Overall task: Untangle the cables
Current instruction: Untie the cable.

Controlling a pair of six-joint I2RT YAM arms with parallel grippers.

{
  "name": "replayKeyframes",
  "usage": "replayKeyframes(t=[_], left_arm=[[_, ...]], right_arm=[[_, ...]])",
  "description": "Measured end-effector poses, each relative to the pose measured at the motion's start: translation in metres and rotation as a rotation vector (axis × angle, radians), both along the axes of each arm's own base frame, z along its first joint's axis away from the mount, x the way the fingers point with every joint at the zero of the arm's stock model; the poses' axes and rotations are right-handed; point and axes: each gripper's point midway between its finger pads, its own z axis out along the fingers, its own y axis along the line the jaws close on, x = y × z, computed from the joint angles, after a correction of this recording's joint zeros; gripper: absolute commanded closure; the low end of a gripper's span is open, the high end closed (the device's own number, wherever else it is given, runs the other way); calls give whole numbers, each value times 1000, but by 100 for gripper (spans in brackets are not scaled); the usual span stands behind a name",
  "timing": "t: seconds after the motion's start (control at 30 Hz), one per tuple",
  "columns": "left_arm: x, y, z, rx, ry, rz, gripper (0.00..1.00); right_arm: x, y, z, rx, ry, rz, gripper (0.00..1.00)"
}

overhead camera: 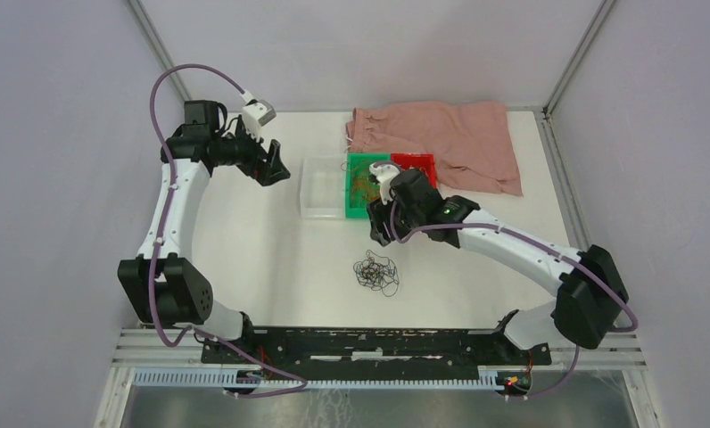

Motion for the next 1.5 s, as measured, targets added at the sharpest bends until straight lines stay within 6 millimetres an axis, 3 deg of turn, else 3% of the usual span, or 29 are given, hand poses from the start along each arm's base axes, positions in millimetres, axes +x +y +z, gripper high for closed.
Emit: replayKeyframes(t=[0.27,0.4,0.5,0.67,0.83,1.0,1.17,1.37,1.5], left_arm=[[-11,-3,1,-4,7,-35,0],[-13,-4,4,0,-8,-44,0],[-14,-5,6,-6,-11,-52,0],[-15,-6,6,-11,-11,-55,0],[-16,-7,6,-17,-10,-61,1],[-24,-14,4,-51,-4,-105,5],[-46,-29,-4,-129,37,-192,7],[-99,-54,-29,-188,86,-333,7],[-131,-78,-29,-176,61,-447,11]], right_arm=[[-28,4,-100,-140,262,109,43],[-36,2,-121,-177,323,136,46],[-37,2,-123,-189,338,141,56],[-33,6,-119,-183,331,149,82],[-32,13,-104,-126,309,162,96],[-32,26,-64,-11,249,184,98],[-36,36,-30,87,227,204,98],[-36,54,4,229,212,207,100],[-33,67,26,325,207,202,100]])
